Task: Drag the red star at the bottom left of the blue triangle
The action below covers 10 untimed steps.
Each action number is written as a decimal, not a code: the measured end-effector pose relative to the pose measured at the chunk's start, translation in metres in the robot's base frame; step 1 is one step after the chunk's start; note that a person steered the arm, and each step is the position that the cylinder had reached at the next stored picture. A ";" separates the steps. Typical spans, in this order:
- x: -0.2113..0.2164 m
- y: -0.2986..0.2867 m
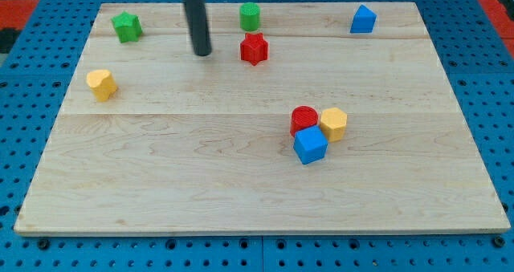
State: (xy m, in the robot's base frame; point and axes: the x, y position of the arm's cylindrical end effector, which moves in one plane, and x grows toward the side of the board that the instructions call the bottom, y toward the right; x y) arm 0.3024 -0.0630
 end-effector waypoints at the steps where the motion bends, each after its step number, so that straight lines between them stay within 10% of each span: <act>1: 0.012 0.111; 4: -0.044 0.174; 10: 0.028 0.192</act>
